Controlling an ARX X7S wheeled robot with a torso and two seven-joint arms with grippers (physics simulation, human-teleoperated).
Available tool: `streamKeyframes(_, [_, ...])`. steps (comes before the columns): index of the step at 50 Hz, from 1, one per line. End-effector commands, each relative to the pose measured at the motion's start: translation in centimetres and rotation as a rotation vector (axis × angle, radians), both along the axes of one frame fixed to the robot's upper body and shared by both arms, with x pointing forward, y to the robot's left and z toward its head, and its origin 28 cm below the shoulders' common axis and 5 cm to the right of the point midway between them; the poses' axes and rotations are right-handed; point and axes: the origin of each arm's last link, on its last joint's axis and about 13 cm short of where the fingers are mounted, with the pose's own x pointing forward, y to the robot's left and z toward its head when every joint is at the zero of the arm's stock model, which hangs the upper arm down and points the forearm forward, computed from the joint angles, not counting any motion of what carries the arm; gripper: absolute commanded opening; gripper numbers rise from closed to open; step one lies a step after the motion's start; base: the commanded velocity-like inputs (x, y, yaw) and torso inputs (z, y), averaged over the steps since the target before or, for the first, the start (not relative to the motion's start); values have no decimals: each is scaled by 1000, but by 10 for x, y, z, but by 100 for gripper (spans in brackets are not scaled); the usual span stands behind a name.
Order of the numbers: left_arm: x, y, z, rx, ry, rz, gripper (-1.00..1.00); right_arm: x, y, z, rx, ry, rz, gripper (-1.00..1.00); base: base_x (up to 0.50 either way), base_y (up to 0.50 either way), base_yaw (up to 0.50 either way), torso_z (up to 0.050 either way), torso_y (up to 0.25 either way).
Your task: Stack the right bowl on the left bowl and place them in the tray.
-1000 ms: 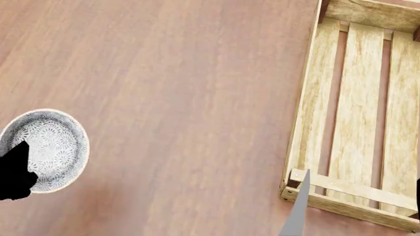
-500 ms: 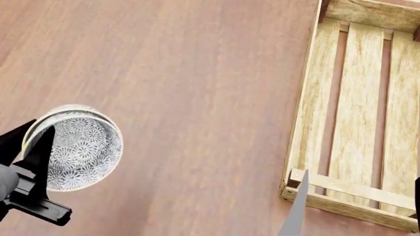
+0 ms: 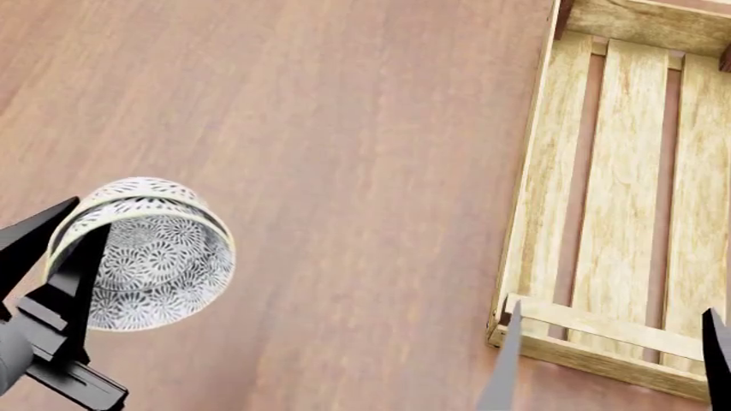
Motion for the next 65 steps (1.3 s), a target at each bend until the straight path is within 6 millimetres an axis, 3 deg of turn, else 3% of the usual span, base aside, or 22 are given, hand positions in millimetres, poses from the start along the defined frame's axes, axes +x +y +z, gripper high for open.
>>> streamKeyframes(1, [-1,1,17,-36,-87,-74,-100,3,-4,2,-32,-39,117,100,0,0,0,0,0])
streamKeyframes(3, [-1,0,18,-38,-86,-78,-100,0,-5,5,-45,-60,188,100,0,0,0,0,0])
streamKeyframes(12, [-2,-2,25,-39,-84,-105,-100,-4,-14,12,-117,-84,217,100,0,0,0,1,1])
streamKeyframes(28, [-9,-10,32,-29,-73,-184,-100,-4,-9,12,-197,-87,378,100,0,0,0,0,1])
streamKeyframes(65, [-28,-29,46,33,-84,-301,-100,8,7,15,-255,-79,463,100,0,0,0,0,1])
